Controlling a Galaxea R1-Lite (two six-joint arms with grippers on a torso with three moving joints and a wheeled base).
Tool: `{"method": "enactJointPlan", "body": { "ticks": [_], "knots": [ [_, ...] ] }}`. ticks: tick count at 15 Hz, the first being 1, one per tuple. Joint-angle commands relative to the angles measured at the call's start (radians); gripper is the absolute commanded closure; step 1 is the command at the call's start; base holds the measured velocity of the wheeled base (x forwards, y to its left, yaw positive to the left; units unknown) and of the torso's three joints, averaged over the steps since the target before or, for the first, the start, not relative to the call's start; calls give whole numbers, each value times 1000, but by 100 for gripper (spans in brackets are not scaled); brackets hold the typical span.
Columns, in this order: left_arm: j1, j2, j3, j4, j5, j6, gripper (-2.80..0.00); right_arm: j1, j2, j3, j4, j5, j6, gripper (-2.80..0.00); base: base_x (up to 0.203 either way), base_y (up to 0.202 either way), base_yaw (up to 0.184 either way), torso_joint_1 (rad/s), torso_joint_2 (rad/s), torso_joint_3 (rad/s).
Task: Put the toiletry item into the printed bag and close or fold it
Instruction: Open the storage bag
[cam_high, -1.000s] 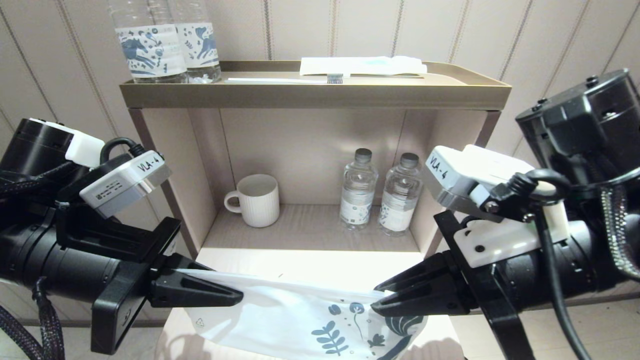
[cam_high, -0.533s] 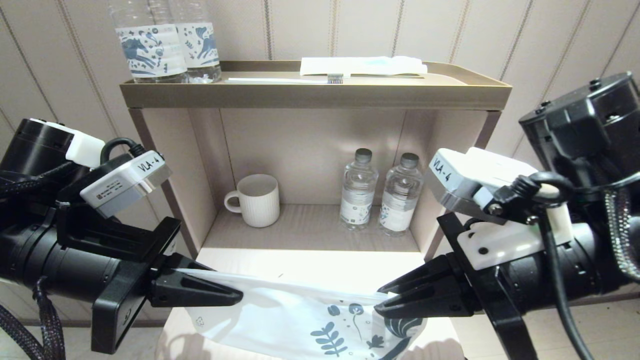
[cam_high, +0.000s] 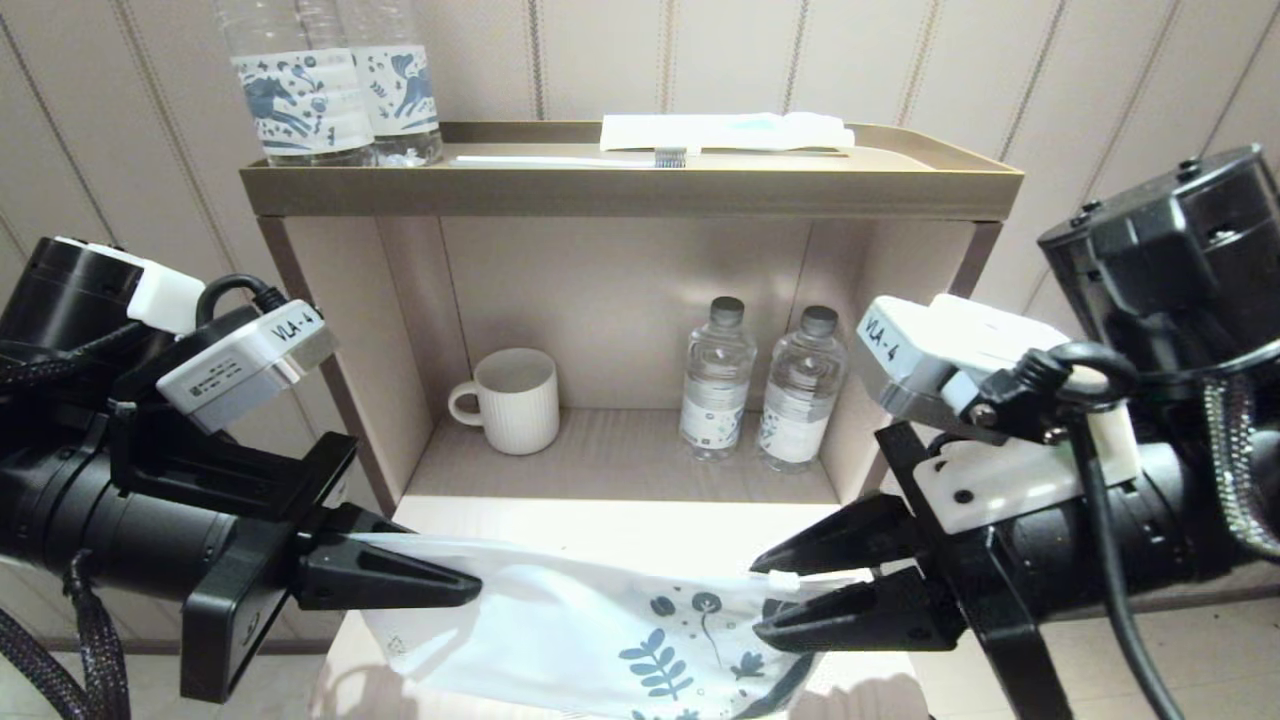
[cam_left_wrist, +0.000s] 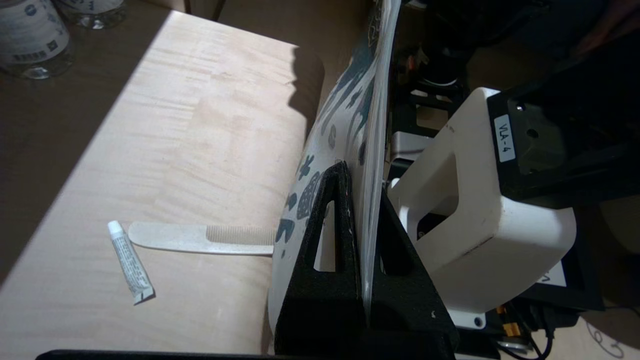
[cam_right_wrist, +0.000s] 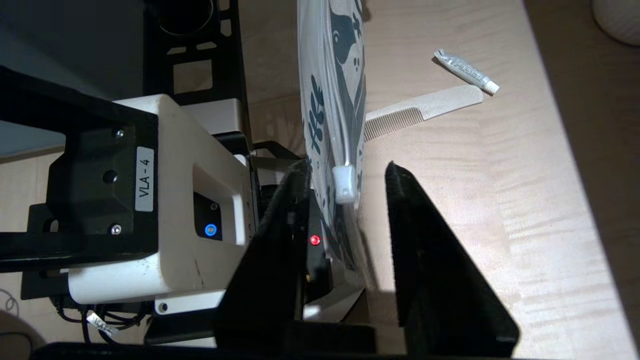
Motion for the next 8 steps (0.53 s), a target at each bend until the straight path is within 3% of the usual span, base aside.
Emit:
{"method": "enactJointPlan", "body": {
  "ticks": [1, 5, 8],
  "knots": [
    [-1, -2, 0, 2, -6, 3, 0, 1, 3, -2, -5, 6, 3, -280, 0, 0, 0, 0, 0, 0],
    [0, -3, 10, -15, 2, 9, 0, -4, -5, 19, -5, 6, 5, -280, 0, 0, 0, 0, 0, 0],
    [-1, -18, 62, -118, 96, 12, 0, -55, -7, 32, -11, 10, 7, -280, 0, 0, 0, 0, 0, 0]
  ]
}}
